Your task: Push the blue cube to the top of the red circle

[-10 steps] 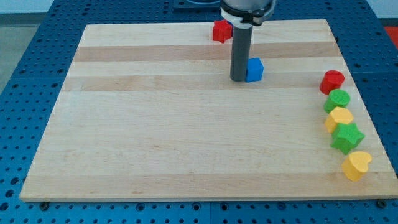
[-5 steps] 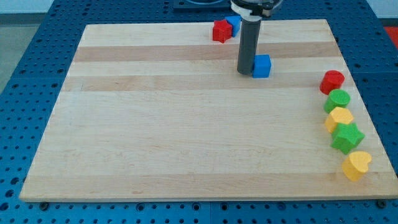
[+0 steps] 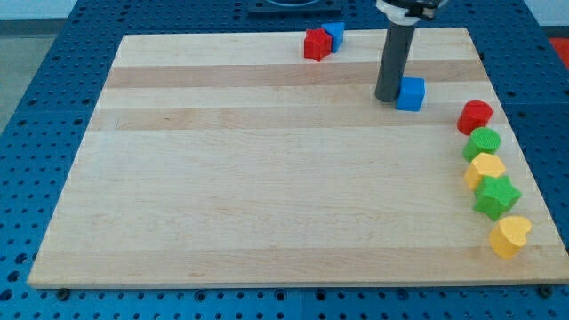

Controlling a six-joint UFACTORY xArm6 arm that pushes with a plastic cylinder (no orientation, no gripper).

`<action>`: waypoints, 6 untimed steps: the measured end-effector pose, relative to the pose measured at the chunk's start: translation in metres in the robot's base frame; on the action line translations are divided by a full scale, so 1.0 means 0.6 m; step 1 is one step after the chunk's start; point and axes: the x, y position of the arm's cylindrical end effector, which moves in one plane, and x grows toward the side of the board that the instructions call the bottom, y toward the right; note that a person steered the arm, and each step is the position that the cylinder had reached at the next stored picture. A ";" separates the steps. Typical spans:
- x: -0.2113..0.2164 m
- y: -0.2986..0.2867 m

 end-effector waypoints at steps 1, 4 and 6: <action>0.000 0.018; 0.008 0.061; 0.008 0.077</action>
